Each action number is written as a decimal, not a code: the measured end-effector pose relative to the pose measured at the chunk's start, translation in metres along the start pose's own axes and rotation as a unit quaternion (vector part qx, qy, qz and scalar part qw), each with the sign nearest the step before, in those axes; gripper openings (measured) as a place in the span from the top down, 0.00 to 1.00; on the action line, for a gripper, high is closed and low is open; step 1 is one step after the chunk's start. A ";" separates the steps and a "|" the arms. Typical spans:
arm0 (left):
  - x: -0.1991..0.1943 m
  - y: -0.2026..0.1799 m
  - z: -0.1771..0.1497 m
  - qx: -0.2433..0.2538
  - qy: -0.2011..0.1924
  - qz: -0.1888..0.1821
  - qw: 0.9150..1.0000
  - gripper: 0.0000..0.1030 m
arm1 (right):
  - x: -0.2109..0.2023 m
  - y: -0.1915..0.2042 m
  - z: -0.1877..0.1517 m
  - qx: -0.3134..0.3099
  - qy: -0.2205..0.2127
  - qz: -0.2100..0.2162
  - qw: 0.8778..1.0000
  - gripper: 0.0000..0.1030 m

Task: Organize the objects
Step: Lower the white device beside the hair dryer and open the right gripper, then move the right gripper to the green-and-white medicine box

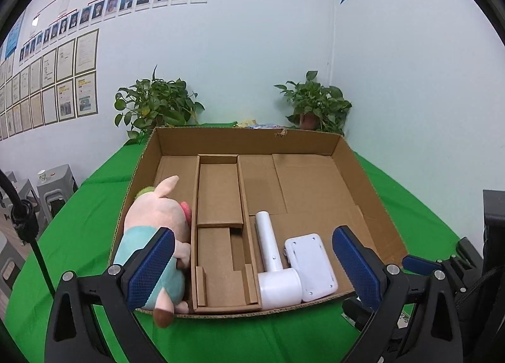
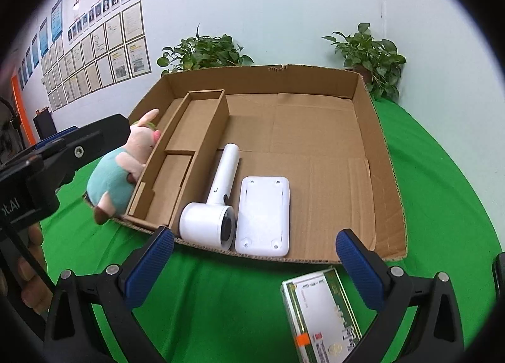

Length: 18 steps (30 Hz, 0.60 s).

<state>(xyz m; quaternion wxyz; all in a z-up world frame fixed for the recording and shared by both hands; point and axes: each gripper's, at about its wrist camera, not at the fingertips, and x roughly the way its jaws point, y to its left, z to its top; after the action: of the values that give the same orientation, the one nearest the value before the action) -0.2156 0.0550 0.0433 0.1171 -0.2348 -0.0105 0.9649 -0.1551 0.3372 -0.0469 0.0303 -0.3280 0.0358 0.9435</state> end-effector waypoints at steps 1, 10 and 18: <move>-0.003 -0.004 -0.001 0.000 -0.001 0.000 1.000 0.02 | -0.002 0.000 -0.001 0.000 -0.001 0.001 1.000 0.01; -0.024 -0.020 -0.005 0.003 -0.014 -0.006 1.000 0.02 | -0.017 -0.001 -0.010 -0.005 -0.014 -0.008 1.000 0.01; -0.029 -0.029 -0.006 0.008 -0.015 0.003 1.000 0.02 | -0.023 -0.002 -0.014 -0.005 -0.019 -0.002 1.000 0.01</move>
<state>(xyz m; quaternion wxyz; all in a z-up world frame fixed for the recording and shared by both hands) -0.1819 0.0761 0.0535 0.1156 -0.2191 -0.0038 0.9688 -0.1281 0.3371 -0.0436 0.0310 -0.3104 0.0297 0.9496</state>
